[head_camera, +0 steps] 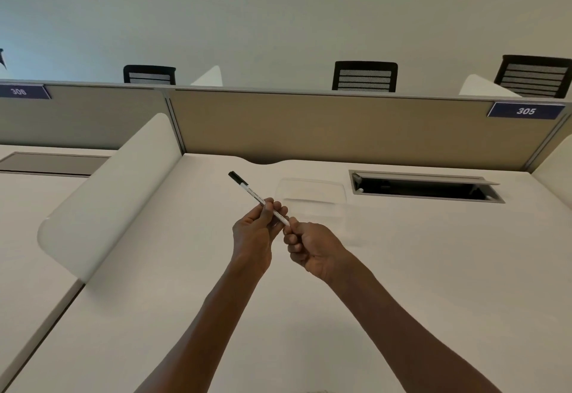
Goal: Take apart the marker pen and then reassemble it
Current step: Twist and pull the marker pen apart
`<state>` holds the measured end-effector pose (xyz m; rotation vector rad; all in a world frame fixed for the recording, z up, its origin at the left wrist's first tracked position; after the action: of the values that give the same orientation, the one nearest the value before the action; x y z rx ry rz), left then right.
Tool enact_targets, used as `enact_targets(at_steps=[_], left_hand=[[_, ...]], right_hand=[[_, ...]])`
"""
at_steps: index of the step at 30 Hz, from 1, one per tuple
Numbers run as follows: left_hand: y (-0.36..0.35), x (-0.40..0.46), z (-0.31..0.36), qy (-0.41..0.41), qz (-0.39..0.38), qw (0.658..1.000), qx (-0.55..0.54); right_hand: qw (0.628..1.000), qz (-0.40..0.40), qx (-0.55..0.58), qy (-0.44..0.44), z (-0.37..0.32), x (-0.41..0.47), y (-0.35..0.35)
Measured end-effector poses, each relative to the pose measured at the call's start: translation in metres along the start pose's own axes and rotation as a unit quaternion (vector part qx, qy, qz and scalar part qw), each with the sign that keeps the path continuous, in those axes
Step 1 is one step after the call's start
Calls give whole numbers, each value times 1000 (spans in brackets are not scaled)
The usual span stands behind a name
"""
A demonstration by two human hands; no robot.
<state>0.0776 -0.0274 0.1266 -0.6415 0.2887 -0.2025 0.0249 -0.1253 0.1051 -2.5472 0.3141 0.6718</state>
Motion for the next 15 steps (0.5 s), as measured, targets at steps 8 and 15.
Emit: enact_targets(at_steps=[8, 15], left_hand=[[4, -1, -11, 67, 84, 993, -46], [7, 2, -10, 61, 35, 996, -46]], right_hand=[[545, 243, -631, 496, -34, -29, -19], [883, 90, -375, 269, -26, -6, -1]])
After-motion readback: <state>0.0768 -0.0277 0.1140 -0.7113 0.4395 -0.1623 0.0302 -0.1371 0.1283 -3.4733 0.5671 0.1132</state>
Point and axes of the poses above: each hand's wrist, its own x-axis towards the middle knuckle, its own y-axis out of the back of the hand, z = x × y, the point moved 8 cm from there along x, towards the middle knuckle, and after that the axes turned 3 degrees about -z, right-handed, at the moved point
